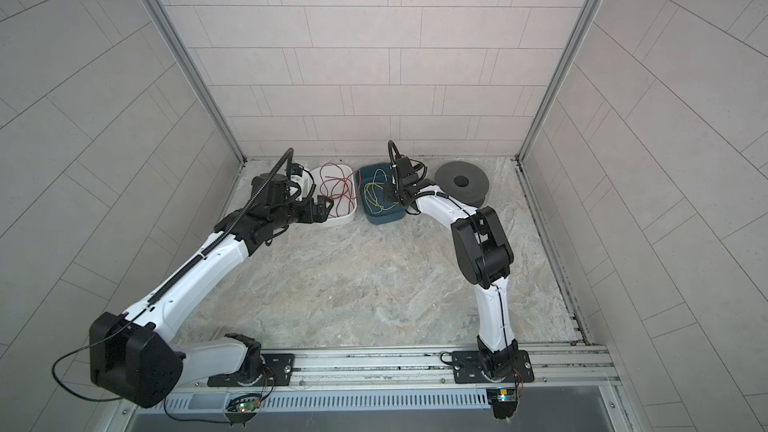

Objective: Wrap the cables
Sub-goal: 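Lower the right gripper into the teal tub and grasp the yellow cable, then lift the yellow cable out of the teal tub with the right gripper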

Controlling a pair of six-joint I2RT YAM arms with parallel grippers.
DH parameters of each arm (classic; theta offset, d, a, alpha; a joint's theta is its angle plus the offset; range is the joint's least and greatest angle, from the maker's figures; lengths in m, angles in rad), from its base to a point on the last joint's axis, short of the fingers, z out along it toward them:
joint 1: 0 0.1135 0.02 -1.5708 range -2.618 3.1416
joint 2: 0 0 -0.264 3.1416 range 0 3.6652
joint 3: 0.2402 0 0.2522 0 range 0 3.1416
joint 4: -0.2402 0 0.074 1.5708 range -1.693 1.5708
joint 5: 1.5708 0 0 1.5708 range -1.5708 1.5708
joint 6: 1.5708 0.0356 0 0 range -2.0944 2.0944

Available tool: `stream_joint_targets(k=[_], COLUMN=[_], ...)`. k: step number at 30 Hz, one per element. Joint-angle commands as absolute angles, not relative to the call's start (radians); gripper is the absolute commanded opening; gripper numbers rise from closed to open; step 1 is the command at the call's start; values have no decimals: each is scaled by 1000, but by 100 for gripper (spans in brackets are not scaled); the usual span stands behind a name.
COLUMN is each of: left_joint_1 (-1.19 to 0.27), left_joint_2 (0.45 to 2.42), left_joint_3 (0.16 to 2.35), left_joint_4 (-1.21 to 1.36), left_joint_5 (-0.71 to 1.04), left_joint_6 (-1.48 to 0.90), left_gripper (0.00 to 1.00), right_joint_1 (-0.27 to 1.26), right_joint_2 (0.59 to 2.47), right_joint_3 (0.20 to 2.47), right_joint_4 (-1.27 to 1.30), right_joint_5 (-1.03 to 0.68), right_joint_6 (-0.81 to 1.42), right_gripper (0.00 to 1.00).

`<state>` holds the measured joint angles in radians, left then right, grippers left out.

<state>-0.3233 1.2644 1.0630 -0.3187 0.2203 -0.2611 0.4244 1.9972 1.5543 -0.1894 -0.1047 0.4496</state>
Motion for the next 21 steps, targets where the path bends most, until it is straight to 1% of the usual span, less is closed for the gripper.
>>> stream_joint_targets(k=[1, 6, 15, 18, 21], left_joint_1=[-328, -326, -322, -323, -319], left_joint_2=[1233, 1247, 1215, 1214, 1218], left_joint_3=[1051, 1070, 1060, 1065, 1073], left_joint_4=[-307, -322, -286, -278, -283], left_joint_5=[190, 238, 316, 353, 422], left_joint_6=[-269, -270, -290, -334, -401], left_gripper=[96, 96, 95, 92, 88], right_joint_1=[423, 423, 413, 410, 408], right_joint_2=[1874, 1784, 1537, 1436, 1345], right_joint_3=[1533, 1514, 1395, 1319, 1234], right_joint_4=[-71, -96, -180, -193, -202], right_joint_5=[-127, -157, -247, -278, -351], right_joint_6=[435, 418, 397, 399, 392], right_gripper=[0, 0, 0, 0, 0])
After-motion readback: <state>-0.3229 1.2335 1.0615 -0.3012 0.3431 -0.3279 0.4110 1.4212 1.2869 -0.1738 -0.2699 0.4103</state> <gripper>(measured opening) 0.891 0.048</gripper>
